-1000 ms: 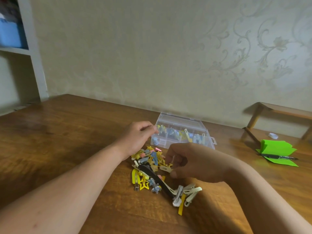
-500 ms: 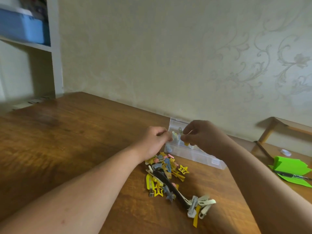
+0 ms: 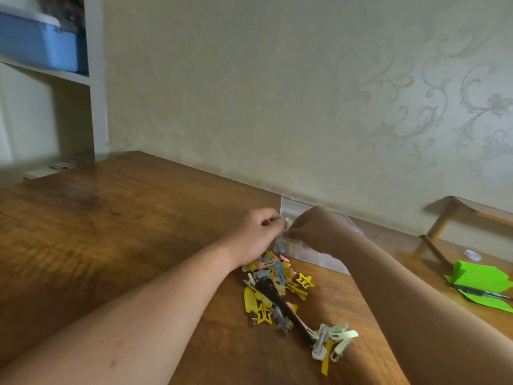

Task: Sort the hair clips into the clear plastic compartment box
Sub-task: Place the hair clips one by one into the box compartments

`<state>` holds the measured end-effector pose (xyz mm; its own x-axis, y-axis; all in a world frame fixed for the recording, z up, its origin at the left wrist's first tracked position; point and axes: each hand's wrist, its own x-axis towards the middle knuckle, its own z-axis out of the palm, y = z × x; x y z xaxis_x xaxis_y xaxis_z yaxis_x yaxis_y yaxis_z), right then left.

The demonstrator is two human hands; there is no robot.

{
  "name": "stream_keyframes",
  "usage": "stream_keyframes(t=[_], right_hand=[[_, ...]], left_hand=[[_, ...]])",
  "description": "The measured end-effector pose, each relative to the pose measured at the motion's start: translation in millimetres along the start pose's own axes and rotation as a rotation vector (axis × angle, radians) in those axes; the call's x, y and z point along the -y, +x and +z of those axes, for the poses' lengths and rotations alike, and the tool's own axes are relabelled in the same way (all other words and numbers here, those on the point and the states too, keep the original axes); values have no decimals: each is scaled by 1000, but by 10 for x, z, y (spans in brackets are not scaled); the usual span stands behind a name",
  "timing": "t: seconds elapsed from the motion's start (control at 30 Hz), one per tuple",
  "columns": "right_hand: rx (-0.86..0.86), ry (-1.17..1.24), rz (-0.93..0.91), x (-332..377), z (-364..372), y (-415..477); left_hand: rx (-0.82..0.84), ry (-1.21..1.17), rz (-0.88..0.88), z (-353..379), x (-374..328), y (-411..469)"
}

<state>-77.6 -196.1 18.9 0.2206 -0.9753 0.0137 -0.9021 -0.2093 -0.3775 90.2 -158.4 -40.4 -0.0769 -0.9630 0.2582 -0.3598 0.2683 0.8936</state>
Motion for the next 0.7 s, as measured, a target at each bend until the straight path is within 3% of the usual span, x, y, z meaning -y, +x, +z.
stream_keyframes(t=[0.1,0.3,0.4,0.57,0.7], right_hand=[[-57,95,-2,-73,9,-97],[-363,294,-144,-283,30,-527],[-291,327,-223,-324,8,-717],[-14,86,-304,-341,-32,-771],[65,-33,-287,-368,-15,-797]], left_hand=[[0,-7,8,4,10,6],[-6,4,11,5,7,-2],[-11,14,20,9,29,10],[-46,-7,25,2,57,26],[-60,-21,11,0,36,5]])
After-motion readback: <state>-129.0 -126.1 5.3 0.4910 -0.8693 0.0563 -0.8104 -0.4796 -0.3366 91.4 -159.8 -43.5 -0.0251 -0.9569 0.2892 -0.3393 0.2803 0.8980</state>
